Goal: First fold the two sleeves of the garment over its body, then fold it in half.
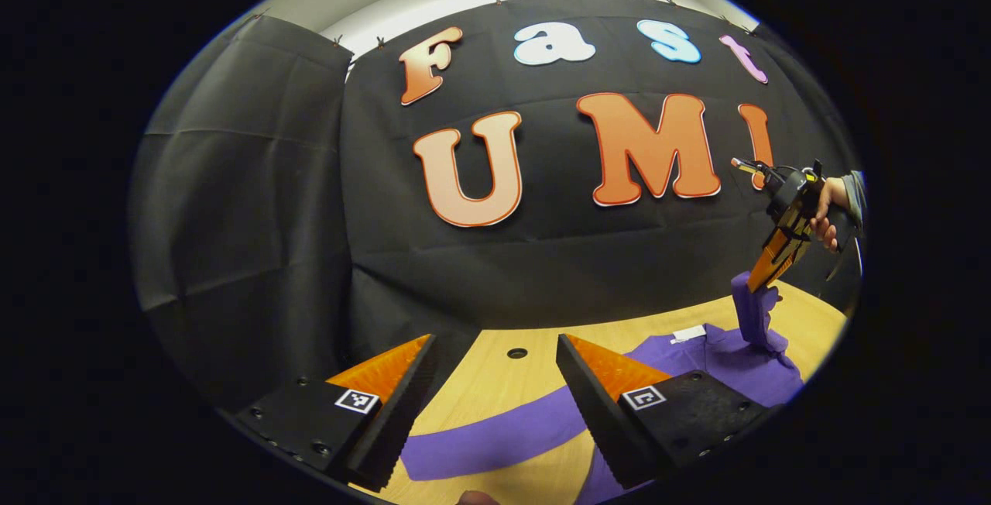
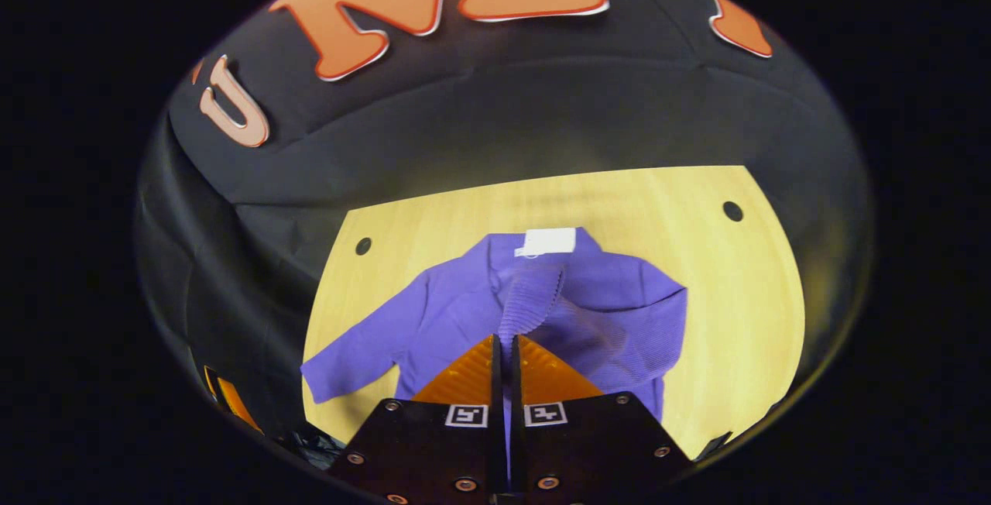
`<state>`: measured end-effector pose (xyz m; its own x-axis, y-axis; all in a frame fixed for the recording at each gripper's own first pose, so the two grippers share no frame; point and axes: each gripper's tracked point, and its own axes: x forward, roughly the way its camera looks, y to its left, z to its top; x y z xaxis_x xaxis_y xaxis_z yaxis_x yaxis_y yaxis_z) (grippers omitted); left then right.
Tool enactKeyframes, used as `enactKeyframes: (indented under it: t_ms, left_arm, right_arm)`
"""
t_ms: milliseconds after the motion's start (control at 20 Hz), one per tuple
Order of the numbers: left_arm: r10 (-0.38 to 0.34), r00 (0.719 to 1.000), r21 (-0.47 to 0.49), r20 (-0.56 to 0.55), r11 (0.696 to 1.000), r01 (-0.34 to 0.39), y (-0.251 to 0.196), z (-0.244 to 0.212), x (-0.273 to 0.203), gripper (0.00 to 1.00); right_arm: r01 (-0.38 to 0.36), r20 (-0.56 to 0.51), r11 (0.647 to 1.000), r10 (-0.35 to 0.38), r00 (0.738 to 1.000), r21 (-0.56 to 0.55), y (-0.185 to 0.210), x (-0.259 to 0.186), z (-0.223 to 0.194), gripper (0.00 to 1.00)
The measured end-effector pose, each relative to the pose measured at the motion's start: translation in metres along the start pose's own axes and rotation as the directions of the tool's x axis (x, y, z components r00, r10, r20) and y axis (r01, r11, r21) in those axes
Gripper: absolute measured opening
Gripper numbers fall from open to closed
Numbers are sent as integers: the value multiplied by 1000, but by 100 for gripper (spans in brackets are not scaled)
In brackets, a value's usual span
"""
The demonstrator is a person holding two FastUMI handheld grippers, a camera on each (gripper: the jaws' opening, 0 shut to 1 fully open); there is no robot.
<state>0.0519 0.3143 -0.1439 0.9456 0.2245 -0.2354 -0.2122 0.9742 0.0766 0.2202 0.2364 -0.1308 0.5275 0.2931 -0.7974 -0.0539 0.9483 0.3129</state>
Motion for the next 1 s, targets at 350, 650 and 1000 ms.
enactKeyframes:
  t_ms: [350, 650, 1000]
  left_arm:
    - [22, 998, 33, -55, 999, -20, 32, -32, 9, 98]
    - [24, 991, 6, -132, 1000, -23, 57, -63, 26, 98]
    - [-5, 946, -78, -324, 997, -21, 80, -120, 47, 98]
  right_arm:
    - [-42, -5, 997, 42, 999, 63, 45, 23, -10, 13]
    - [-76, 133, 997, 73, 988, 15, 56, -10, -1, 46]
    - [43, 362, 998, -21, 932, -51, 30, -75, 3, 93]
